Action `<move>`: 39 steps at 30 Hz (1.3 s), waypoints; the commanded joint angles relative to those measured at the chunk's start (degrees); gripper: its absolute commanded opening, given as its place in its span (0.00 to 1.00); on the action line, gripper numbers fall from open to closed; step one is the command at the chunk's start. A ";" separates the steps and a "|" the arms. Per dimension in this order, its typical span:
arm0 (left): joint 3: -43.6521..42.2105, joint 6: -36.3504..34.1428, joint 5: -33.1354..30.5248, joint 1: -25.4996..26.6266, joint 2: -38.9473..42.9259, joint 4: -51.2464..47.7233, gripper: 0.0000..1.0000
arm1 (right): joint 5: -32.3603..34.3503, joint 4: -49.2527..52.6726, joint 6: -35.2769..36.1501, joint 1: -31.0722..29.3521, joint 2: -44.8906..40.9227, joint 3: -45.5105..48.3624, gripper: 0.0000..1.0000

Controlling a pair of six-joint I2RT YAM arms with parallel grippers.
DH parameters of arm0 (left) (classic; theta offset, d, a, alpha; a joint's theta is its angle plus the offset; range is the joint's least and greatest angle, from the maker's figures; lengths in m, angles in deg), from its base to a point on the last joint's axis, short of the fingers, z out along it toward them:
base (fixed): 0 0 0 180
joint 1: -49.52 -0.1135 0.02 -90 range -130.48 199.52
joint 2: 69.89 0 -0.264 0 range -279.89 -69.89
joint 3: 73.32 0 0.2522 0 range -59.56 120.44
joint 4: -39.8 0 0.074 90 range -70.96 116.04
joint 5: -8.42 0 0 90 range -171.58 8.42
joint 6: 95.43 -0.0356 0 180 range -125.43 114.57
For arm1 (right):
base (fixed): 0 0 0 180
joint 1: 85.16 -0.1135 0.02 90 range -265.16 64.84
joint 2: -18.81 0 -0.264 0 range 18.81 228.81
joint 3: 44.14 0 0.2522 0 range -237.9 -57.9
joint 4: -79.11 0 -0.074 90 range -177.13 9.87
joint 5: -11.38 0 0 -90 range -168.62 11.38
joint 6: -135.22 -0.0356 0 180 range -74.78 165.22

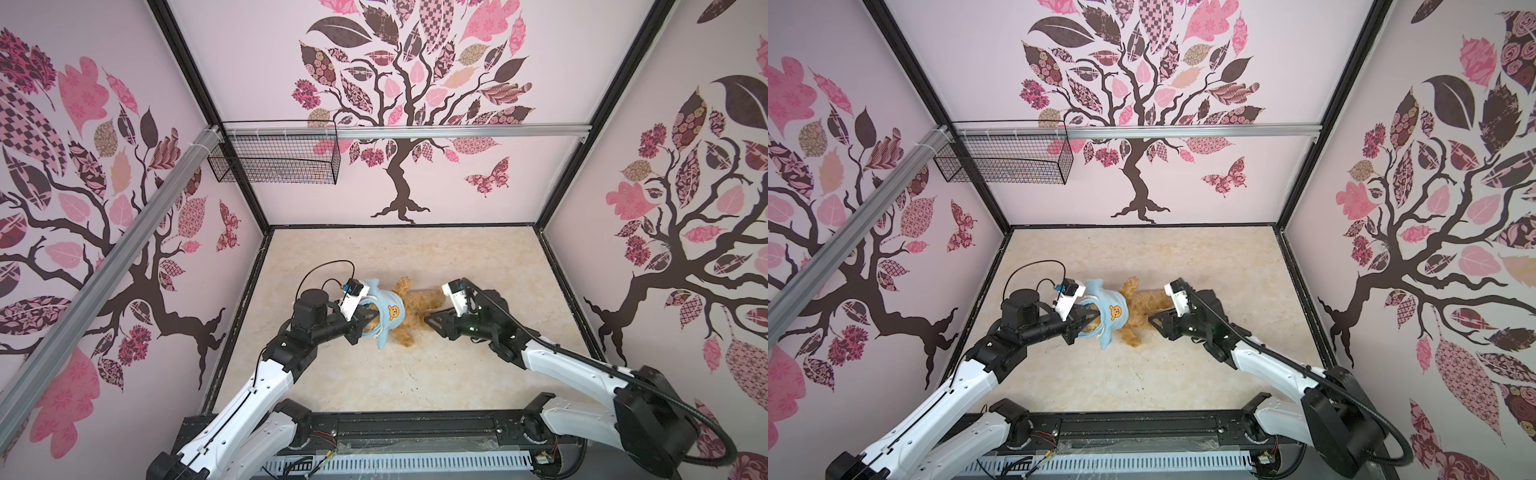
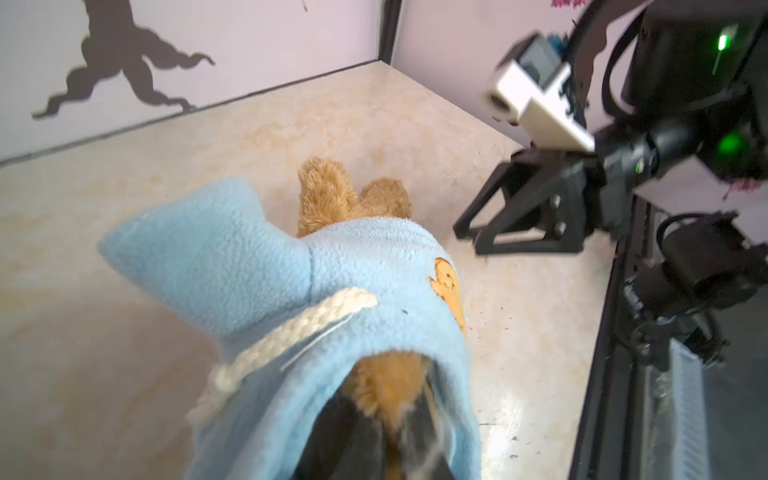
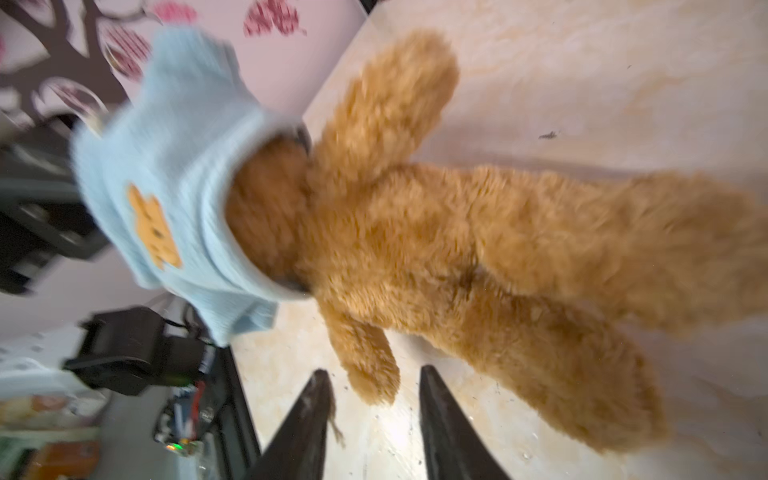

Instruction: Dress the teddy bear

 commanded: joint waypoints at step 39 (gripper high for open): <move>-5.83 -20.99 2.46 2.88 3.84 2.86 0.00 | -9.30 -14.36 -25.37 -0.94 19.69 -8.59 0.00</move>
